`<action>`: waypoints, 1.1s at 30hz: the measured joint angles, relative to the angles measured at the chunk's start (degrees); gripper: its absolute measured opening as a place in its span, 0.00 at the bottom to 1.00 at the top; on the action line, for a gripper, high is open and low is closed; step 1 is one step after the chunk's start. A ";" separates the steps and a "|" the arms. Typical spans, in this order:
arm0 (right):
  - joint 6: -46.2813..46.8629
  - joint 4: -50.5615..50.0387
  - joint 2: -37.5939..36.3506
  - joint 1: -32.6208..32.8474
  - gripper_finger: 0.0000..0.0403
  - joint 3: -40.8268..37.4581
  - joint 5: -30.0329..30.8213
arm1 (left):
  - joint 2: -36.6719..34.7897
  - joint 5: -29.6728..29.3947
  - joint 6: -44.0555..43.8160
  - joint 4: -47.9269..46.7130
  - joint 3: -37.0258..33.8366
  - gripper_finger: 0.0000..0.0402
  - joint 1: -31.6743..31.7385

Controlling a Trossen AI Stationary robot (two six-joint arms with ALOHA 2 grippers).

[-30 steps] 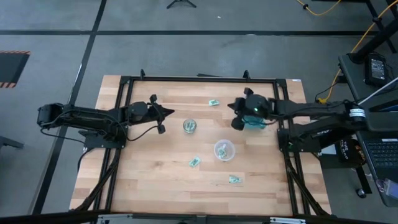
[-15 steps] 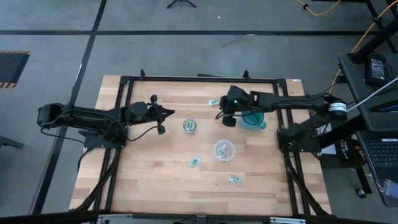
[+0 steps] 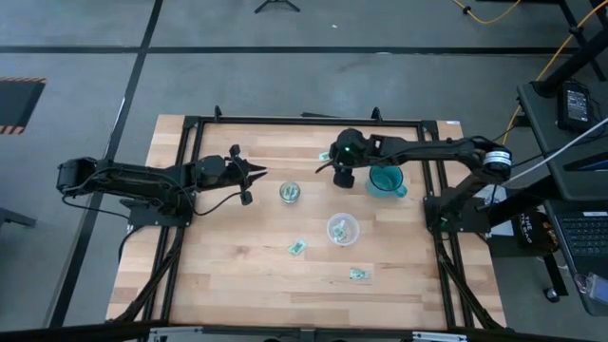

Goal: Pick and place Stevia / Truvia into bins
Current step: Put the stevia packet into the transparent container

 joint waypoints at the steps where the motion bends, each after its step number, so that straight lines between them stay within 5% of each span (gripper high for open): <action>1: -0.04 0.44 0.86 -0.22 0.58 -0.03 -0.04 | 0.00 0.00 0.01 0.00 0.00 0.16 0.00; 33: -2.73 7.57 16.67 -5.37 0.58 3.10 0.04 | 0.02 -1.36 0.03 0.00 0.00 0.20 0.00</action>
